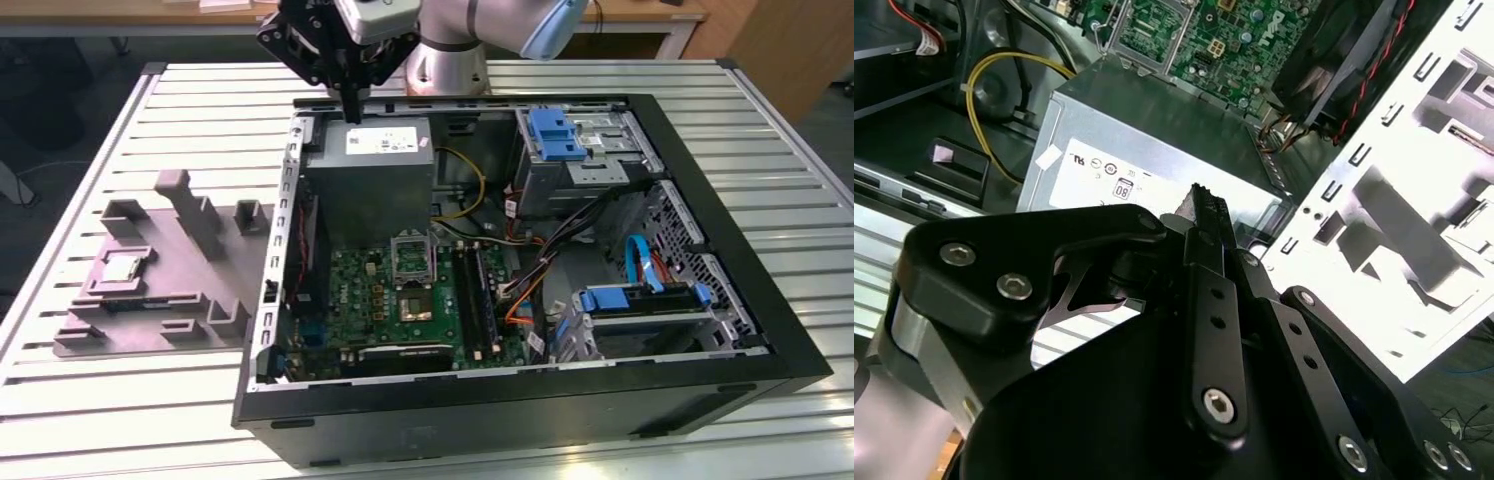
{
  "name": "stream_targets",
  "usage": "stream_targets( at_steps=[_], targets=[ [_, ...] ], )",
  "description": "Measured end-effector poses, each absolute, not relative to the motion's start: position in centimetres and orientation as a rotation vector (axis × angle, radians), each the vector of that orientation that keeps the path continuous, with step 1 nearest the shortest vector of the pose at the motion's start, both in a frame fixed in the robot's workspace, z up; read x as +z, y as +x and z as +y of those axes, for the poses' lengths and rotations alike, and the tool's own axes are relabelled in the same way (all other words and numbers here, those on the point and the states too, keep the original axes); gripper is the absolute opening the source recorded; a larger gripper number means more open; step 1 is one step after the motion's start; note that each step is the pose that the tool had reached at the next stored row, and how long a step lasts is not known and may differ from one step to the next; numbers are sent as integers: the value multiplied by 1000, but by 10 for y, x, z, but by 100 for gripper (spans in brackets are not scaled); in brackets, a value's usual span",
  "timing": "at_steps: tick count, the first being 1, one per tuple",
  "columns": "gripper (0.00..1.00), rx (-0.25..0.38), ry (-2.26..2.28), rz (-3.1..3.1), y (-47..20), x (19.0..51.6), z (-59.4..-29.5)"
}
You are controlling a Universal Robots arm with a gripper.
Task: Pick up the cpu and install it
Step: 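Reach for the cpu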
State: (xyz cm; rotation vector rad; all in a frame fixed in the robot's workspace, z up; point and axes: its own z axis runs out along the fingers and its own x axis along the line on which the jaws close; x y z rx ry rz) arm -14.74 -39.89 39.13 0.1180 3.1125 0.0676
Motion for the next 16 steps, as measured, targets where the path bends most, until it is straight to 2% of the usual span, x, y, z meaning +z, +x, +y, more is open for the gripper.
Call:
stream_targets(
  at_steps=[16],
  targets=[
    [11, 68, 118, 3113, -152, 391, -399]
  ],
)
